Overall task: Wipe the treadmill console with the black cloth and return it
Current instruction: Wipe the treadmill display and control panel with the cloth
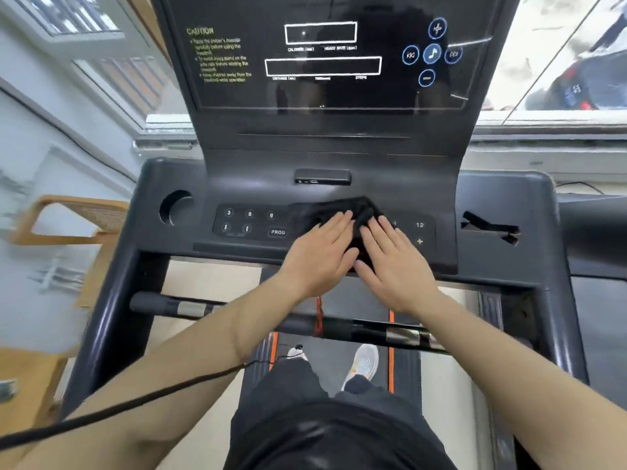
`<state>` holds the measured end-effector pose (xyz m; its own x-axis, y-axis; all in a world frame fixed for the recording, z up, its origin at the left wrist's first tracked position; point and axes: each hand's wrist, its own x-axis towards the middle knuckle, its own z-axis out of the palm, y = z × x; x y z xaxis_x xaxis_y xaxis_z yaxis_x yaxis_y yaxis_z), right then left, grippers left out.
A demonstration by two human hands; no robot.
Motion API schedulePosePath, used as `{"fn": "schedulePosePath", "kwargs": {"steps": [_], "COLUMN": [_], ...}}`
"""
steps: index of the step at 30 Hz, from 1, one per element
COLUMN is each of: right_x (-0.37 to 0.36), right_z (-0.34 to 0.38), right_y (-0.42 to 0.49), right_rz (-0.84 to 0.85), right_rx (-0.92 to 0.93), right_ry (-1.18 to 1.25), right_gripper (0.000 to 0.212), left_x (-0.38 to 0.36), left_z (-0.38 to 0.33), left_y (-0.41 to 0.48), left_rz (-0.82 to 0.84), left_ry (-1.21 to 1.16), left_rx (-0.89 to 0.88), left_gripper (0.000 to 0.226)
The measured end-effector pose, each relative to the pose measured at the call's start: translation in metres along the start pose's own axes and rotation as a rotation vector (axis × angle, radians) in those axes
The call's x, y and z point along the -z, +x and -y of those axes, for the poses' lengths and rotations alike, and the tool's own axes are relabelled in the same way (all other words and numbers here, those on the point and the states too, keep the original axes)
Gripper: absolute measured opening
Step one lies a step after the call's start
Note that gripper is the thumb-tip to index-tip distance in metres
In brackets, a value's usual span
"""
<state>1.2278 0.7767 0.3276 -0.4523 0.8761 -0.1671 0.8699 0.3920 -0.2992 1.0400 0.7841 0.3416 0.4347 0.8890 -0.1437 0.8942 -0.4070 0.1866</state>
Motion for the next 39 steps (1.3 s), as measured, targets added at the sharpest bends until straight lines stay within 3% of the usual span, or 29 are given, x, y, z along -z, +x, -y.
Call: {"fn": "schedulePosePath", "kwargs": {"steps": [7,10,13,17,20,23,26,28,34,39], "right_x": [-0.004,-0.015,-0.015,-0.003,-0.013,-0.028,-0.027,-0.019,0.001,-0.001], "right_z": [0.099,0.148,0.149,0.148,0.165,0.173,0.167,0.162,0.153,0.129], "right_y": [0.078,0.079,0.083,0.136,0.13,0.083,0.086,0.116,0.16,0.12], "right_rz": [0.073,0.125,0.171,0.134,0.091,0.118,0.175,0.141,-0.002,-0.118], "right_rx": [0.136,0.206,0.28,0.128,0.039,0.129,0.204,0.207,-0.01,-0.115], "right_ry": [-0.055,-0.093,-0.154,-0.123,-0.094,-0.155,-0.209,-0.212,-0.277,-0.338], "right_gripper": [0.076,0.083,0.087,0.072,0.074,0.084,0.081,0.076,0.072,0.074], "left_x": [0.009,0.008,0.008,0.015,0.01,-0.002,-0.003,0.006,0.026,0.025], "left_z": [0.093,0.125,0.142,0.163,0.176,0.176,0.185,0.197,0.198,0.16], "left_y": [-0.056,-0.099,-0.113,-0.063,-0.053,-0.094,-0.115,-0.097,-0.03,-0.008], "left_rz": [-0.07,-0.126,-0.131,-0.202,-0.181,-0.16,-0.133,-0.149,-0.151,-0.087], "left_ry": [-0.027,0.033,-0.036,-0.125,-0.164,-0.16,-0.177,-0.155,-0.175,-0.104], "left_rx": [0.219,0.21,0.159,0.24,0.231,0.119,0.054,0.046,0.175,0.049], "left_gripper": [0.07,0.058,0.057,0.051,0.051,0.055,0.058,0.059,0.057,0.055]}}
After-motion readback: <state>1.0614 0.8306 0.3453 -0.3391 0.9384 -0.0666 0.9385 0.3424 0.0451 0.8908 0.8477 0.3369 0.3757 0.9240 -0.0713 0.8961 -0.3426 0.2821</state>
